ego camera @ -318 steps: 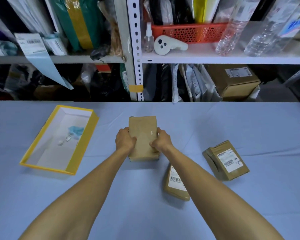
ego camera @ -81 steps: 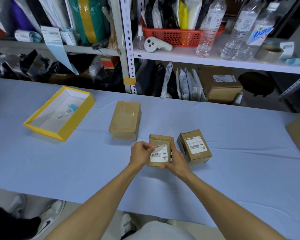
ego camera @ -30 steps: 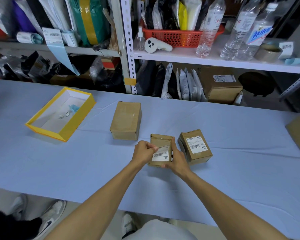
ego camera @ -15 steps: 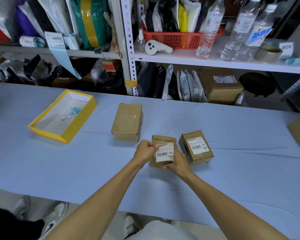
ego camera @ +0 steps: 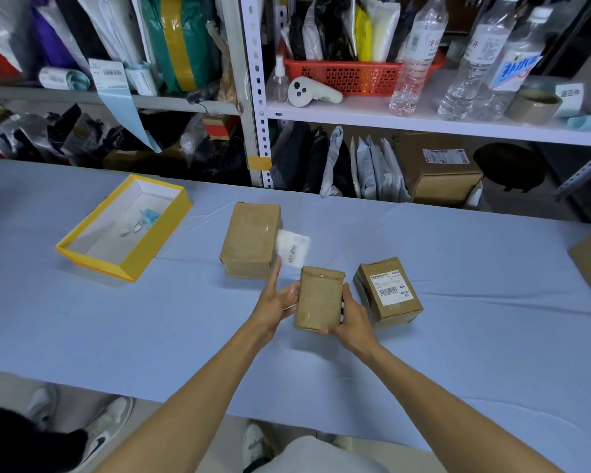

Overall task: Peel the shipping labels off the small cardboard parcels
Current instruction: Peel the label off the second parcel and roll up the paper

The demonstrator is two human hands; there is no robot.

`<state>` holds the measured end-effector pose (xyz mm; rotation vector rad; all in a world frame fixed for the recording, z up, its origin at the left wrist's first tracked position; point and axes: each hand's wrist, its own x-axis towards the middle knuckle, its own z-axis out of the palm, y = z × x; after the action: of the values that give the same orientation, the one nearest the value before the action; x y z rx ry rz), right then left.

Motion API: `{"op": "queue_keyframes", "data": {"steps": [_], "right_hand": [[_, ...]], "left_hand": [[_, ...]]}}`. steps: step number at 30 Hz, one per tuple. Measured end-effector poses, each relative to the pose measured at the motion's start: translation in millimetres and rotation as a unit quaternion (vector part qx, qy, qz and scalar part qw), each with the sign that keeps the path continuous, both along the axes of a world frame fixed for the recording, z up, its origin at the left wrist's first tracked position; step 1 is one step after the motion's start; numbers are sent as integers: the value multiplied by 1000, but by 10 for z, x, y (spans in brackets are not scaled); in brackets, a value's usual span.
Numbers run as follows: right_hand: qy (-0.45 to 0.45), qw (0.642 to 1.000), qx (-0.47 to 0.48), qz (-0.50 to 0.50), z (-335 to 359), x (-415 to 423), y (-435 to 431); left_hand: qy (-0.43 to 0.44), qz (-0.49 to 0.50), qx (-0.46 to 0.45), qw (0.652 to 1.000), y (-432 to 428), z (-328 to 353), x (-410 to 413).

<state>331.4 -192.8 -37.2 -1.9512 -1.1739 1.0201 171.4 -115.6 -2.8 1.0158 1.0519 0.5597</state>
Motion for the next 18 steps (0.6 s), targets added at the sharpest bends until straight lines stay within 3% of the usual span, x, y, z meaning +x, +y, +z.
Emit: {"op": "queue_keyframes", "data": {"steps": [8,18], "right_hand": [[31,999,25,-30,29,-51,-39],[-32,997,-23,-61,48,-123,126]], "left_hand": [[109,-6,123,986,-81,-110,55],[111,52,161,979,-187,-210,161]]}}
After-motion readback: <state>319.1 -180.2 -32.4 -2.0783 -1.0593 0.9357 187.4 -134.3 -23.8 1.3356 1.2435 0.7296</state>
